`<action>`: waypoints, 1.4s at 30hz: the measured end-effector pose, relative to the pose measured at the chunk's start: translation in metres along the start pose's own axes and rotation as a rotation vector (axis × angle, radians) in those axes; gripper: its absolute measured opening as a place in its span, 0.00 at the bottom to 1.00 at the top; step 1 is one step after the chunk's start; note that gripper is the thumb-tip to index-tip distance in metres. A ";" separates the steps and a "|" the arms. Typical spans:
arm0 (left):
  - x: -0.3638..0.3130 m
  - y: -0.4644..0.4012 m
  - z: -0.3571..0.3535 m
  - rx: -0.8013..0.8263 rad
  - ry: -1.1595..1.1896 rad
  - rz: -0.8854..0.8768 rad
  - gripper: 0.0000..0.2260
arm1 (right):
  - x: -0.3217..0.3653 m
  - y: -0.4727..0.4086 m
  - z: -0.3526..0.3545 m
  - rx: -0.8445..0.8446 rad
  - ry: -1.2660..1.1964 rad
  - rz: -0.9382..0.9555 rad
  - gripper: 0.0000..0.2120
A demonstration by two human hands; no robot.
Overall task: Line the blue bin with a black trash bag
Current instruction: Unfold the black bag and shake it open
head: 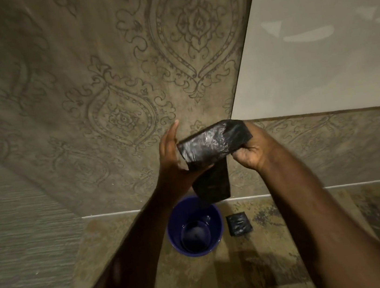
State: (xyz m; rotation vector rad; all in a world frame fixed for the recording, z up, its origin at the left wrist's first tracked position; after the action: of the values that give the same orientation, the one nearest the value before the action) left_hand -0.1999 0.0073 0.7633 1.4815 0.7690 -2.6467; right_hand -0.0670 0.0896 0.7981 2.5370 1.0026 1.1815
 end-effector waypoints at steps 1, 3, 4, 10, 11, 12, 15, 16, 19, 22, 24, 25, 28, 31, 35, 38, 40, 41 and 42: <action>-0.017 -0.006 0.007 -0.005 0.017 -0.048 0.43 | 0.000 0.005 -0.008 -0.003 -0.012 -0.005 0.14; -0.044 -0.018 0.022 -0.011 0.097 -0.094 0.34 | 0.000 0.015 -0.022 0.007 -0.011 0.003 0.11; -0.053 -0.022 0.029 0.008 0.146 -0.124 0.28 | 0.002 0.019 -0.026 0.013 0.008 0.016 0.09; -0.072 -0.033 0.061 -0.117 0.541 0.218 0.06 | 0.017 0.037 -0.028 -0.027 0.595 0.032 0.10; -0.076 -0.037 0.062 -0.143 0.584 0.244 0.05 | 0.017 0.036 -0.029 -0.007 0.763 0.058 0.08; -0.077 -0.040 0.063 -0.164 0.620 0.262 0.05 | 0.014 0.034 -0.029 0.034 0.902 0.080 0.05; -0.106 -0.049 0.079 -0.153 0.779 0.289 0.08 | 0.007 0.046 -0.049 0.139 1.126 0.163 0.35; -0.106 -0.052 0.079 -0.156 0.797 0.305 0.10 | 0.004 0.043 -0.049 0.148 1.146 0.189 0.37; -0.101 -0.053 0.088 -0.269 0.882 0.417 0.10 | -0.002 0.039 -0.040 0.204 1.134 0.147 0.22; -0.089 -0.050 0.104 -0.455 0.952 0.525 0.11 | -0.002 0.046 -0.021 0.204 1.215 0.029 0.22; -0.076 -0.047 0.113 -0.547 0.997 0.574 0.08 | -0.004 0.050 -0.008 0.244 1.353 -0.019 0.18; -0.068 -0.045 0.116 -0.582 1.017 0.592 0.07 | -0.004 0.051 -0.001 0.264 1.418 -0.030 0.16; -0.042 -0.034 0.124 -0.674 1.007 0.668 0.07 | 0.000 0.055 0.019 0.265 1.574 -0.081 0.17; -0.007 -0.017 0.128 -0.746 0.996 0.756 0.09 | 0.008 0.056 0.042 0.259 1.711 -0.161 0.18; 0.035 0.008 0.120 -0.788 1.005 0.884 0.13 | 0.023 0.052 0.078 0.166 1.715 -0.306 0.19; 0.061 0.022 0.113 -0.809 0.992 0.939 0.17 | 0.031 0.049 0.100 0.124 1.536 -0.316 0.18; 0.077 0.033 0.106 -0.804 0.950 0.993 0.19 | 0.033 0.048 0.107 0.137 1.323 -0.253 0.15; 0.085 0.039 0.102 -0.792 0.901 1.029 0.21 | 0.033 0.047 0.107 0.141 1.201 -0.217 0.12; 0.090 0.046 0.098 -0.790 0.815 1.074 0.23 | 0.032 0.047 0.105 0.136 1.093 -0.187 0.11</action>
State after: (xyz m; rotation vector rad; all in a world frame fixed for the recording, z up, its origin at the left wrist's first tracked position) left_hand -0.3168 -0.0545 0.7144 1.8527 0.6035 -0.8158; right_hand 0.0483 0.0871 0.7669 1.6780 1.4664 2.5516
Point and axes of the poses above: each hand's wrist, its own y-axis away from the middle knuckle, its own z-axis out of the back of the hand, x = y × z, the point moved 6 cm from there along -y, towards the middle knuckle, and after that the axes turned 3 degrees about x, right-handed, at the moved point
